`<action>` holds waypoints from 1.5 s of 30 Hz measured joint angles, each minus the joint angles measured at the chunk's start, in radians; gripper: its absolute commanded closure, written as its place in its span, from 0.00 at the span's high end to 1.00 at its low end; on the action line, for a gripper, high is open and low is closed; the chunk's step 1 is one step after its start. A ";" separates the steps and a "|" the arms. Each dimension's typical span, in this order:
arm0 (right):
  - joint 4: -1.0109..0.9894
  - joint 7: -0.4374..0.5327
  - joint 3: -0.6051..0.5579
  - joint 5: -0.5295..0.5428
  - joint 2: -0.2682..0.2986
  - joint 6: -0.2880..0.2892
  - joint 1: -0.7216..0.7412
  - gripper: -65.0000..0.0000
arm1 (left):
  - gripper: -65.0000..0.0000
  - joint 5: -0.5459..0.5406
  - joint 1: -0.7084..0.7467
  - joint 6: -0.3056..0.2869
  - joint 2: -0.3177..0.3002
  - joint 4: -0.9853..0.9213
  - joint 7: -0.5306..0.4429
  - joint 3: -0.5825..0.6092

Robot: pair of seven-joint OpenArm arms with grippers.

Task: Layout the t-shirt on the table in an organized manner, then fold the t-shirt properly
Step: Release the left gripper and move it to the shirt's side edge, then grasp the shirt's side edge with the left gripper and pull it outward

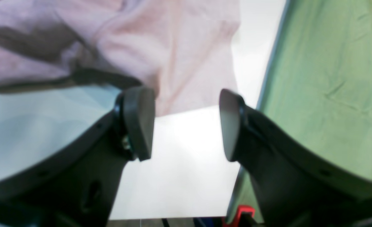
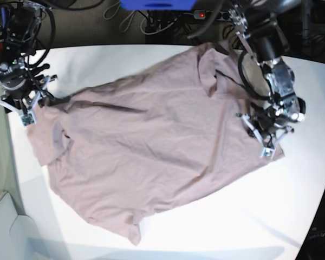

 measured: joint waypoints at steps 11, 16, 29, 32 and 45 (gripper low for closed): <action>0.000 -0.003 0.005 0.000 0.002 0.000 -0.006 0.51 | 0.00 0.027 -0.314 -0.011 -0.201 -0.614 -0.364 0.010; -0.002 -0.003 0.006 0.000 0.002 0.000 -0.006 0.51 | 0.00 0.068 -0.451 0.008 -0.251 -0.764 -0.400 0.011; 0.084 0.000 0.044 0.000 -0.014 0.000 0.005 0.26 | 0.00 0.058 -0.449 0.016 -0.166 -0.429 -0.132 0.001; 0.086 -0.003 -0.005 0.000 -0.051 0.000 0.002 0.00 | 0.00 0.050 -0.332 -0.003 -0.047 -0.301 -0.099 0.013; 0.051 -0.002 -0.217 -0.002 -0.113 0.000 0.055 0.00 | 0.00 0.008 -0.243 -0.013 -0.082 -0.470 -0.330 0.011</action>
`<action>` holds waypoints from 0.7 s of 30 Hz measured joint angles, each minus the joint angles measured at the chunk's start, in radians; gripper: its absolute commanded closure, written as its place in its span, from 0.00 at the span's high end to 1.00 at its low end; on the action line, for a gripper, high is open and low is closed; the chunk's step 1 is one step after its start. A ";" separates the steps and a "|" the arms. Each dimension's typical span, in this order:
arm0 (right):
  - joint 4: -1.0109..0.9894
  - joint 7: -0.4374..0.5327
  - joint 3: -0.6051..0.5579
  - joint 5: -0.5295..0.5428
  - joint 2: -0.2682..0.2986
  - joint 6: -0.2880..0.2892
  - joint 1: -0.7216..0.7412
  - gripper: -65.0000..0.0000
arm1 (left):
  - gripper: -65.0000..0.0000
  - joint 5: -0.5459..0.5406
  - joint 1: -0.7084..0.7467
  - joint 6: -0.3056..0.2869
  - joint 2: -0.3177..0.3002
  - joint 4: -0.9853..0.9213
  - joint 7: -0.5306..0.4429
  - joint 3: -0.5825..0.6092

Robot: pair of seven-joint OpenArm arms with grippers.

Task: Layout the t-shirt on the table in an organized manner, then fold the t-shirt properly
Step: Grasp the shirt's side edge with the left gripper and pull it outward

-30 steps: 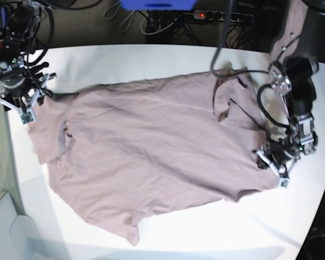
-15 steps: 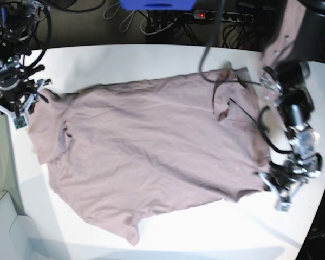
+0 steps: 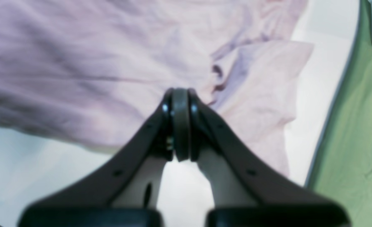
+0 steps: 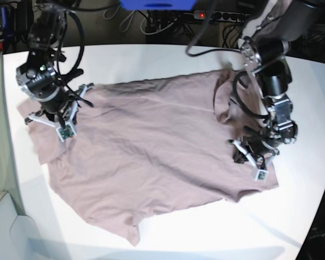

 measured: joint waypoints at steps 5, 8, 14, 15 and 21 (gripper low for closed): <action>-0.044 -0.008 0.001 0.001 0.017 0.000 0.002 0.00 | 0.00 0.003 -0.076 -0.006 -0.090 -0.224 -0.175 0.000; -0.044 0.000 0.002 0.002 0.052 0.000 -0.025 0.00 | 0.00 0.017 -0.116 -0.006 -0.138 -0.339 -0.271 -0.001; -0.045 -0.008 0.043 -0.001 0.087 0.000 -0.086 0.00 | 0.00 0.054 -0.184 0.021 -0.184 -0.428 -0.335 0.001; -0.045 -0.008 0.059 -0.001 0.088 0.000 -0.086 0.00 | 0.00 0.055 -0.193 0.021 -0.190 -0.429 -0.331 0.000; -0.045 -0.008 0.126 -0.002 0.088 0.000 -0.085 0.00 | 0.00 0.046 -0.335 0.022 -0.216 -0.414 -0.257 0.000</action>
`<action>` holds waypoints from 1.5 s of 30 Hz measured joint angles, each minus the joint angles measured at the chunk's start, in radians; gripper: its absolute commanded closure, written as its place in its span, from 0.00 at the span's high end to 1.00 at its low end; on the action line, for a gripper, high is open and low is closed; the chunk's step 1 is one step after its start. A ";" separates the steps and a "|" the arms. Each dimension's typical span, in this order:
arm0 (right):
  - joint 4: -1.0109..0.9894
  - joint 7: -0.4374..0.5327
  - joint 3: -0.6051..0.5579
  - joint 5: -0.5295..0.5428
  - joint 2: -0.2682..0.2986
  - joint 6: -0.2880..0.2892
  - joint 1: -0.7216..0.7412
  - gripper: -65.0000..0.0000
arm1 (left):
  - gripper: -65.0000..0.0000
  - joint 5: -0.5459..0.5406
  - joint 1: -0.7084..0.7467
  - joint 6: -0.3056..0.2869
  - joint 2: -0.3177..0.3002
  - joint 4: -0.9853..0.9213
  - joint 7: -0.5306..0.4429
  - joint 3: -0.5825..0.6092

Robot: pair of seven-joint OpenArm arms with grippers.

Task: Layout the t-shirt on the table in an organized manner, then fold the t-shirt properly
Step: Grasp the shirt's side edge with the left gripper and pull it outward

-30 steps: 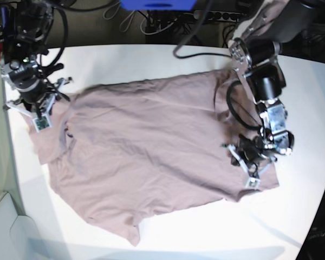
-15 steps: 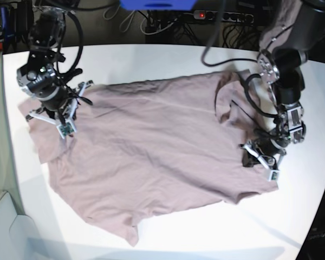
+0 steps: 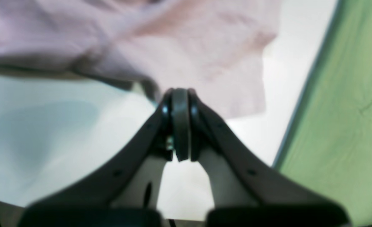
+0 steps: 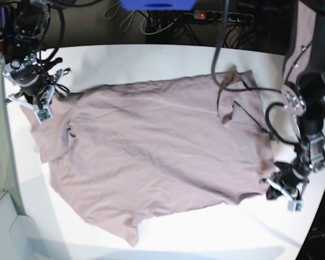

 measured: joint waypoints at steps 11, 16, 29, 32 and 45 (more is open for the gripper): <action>0.000 0.001 0.000 0.000 -0.057 0.000 0.022 0.00 | 0.00 -0.017 0.223 -0.011 0.163 0.500 0.585 0.360; 0.000 0.004 -0.001 0.001 -0.094 0.000 0.024 0.00 | 0.00 0.000 0.359 -0.004 0.187 0.666 0.613 0.480; 0.001 0.006 0.000 0.000 -0.111 0.000 0.006 0.00 | 0.00 -0.126 0.263 -0.045 0.025 0.245 0.076 0.542; 0.001 0.003 0.000 0.000 -0.113 0.000 -0.005 0.00 | 0.00 -0.092 0.188 -0.042 -0.019 0.097 -0.006 0.539; 0.001 0.004 0.000 0.000 -0.121 0.000 -0.006 0.00 | 0.00 -0.008 -0.034 -0.010 -0.045 0.145 0.203 0.521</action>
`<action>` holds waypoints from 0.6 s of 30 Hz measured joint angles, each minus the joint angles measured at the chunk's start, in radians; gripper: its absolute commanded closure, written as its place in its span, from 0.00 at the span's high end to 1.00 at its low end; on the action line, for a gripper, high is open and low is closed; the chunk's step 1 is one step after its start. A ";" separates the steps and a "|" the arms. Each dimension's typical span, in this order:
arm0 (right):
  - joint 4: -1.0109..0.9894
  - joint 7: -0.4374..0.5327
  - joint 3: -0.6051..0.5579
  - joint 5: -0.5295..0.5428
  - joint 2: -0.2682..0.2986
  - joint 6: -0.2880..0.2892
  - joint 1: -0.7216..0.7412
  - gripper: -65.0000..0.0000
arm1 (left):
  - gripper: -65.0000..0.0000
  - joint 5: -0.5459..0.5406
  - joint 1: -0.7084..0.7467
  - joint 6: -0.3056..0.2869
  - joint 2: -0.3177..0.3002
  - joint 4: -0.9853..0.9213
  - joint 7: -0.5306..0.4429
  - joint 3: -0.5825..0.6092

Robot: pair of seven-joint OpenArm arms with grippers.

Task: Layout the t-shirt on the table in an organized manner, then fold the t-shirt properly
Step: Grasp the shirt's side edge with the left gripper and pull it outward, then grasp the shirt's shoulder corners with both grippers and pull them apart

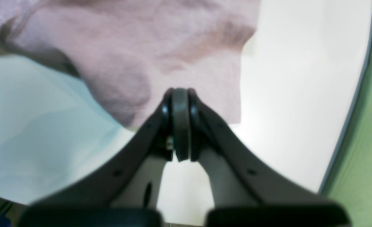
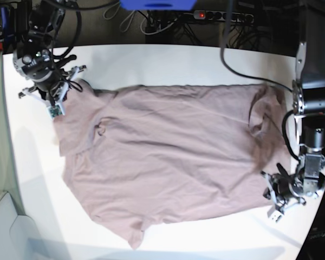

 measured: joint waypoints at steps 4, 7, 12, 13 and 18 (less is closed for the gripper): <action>0.000 0.000 -0.006 0.000 0.002 0.000 0.002 0.00 | 0.00 -0.010 0.105 -0.001 0.011 0.234 0.231 -0.178; 0.001 0.000 -0.006 -0.001 0.006 0.000 0.011 0.00 | 0.00 0.013 0.259 0.003 0.035 0.485 0.414 -0.275; -0.002 -0.006 -0.013 0.002 0.019 0.000 0.053 0.00 | 0.00 -0.010 0.483 -0.002 0.216 0.918 0.644 -0.359; -0.002 0.005 -0.012 0.004 0.030 0.000 0.069 0.00 | 0.00 -0.005 0.528 0.000 0.254 0.995 0.682 -0.370; -0.013 -0.012 -0.014 -0.003 0.057 0.000 0.091 0.00 | 0.00 0.008 0.755 0.000 0.406 1.338 0.828 -0.372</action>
